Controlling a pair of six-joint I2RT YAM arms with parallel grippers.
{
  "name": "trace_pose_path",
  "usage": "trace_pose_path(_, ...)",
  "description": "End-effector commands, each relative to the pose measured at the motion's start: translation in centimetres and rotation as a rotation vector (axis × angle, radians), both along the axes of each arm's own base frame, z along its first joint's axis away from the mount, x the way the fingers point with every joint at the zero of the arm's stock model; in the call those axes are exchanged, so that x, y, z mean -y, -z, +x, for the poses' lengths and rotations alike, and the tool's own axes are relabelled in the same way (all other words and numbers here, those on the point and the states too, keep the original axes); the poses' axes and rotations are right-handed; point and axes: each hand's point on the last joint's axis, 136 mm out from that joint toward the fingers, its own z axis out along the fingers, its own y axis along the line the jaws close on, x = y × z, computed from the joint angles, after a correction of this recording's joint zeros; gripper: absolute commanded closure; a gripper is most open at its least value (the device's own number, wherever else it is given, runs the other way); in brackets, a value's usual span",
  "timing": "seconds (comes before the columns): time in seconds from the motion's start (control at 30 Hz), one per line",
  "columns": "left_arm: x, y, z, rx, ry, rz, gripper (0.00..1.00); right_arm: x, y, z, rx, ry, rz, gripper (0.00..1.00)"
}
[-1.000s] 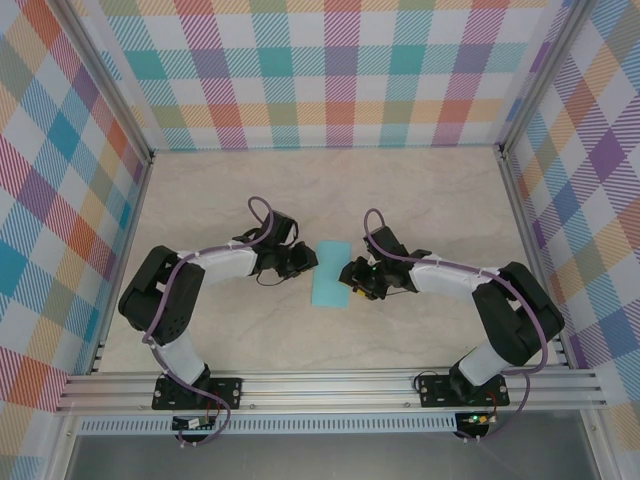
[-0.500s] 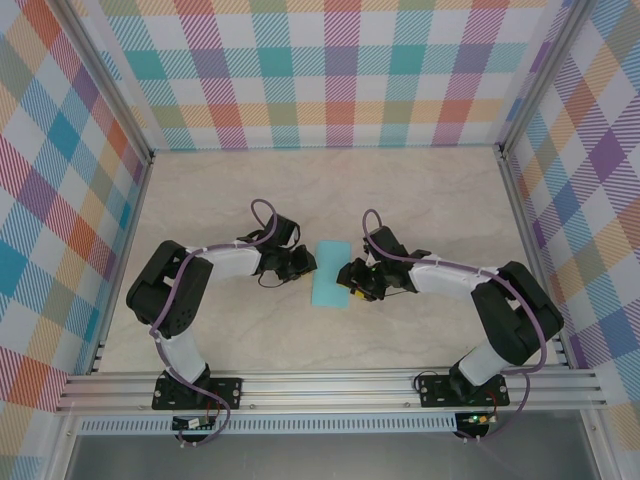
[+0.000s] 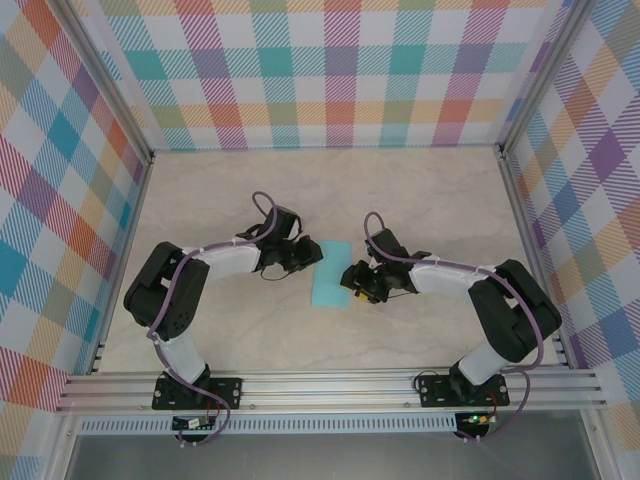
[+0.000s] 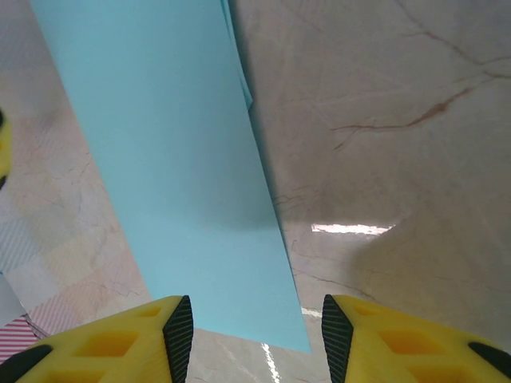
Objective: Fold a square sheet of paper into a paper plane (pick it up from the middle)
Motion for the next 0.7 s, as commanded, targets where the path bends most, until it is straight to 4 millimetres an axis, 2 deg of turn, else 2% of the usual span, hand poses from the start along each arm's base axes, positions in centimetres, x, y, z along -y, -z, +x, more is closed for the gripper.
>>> trace_pose_path(0.0, 1.4, 0.2, 0.3, 0.005, 0.037, -0.032, 0.83, -0.1, 0.5, 0.1, -0.016, 0.008, 0.011, 0.51)
trace_pose_path(0.23, 0.6, 3.2, 0.4, -0.042, 0.015, 0.041, 0.84, -0.5, 0.8, 0.1, -0.030, -0.003, 0.026, 0.51)
trace_pose_path(0.67, -0.5, 5.9, -0.6, -0.093, 0.019, 0.106, 0.86, -1.7, 0.9, 0.6, -0.034, -0.024, 0.082, 0.50)
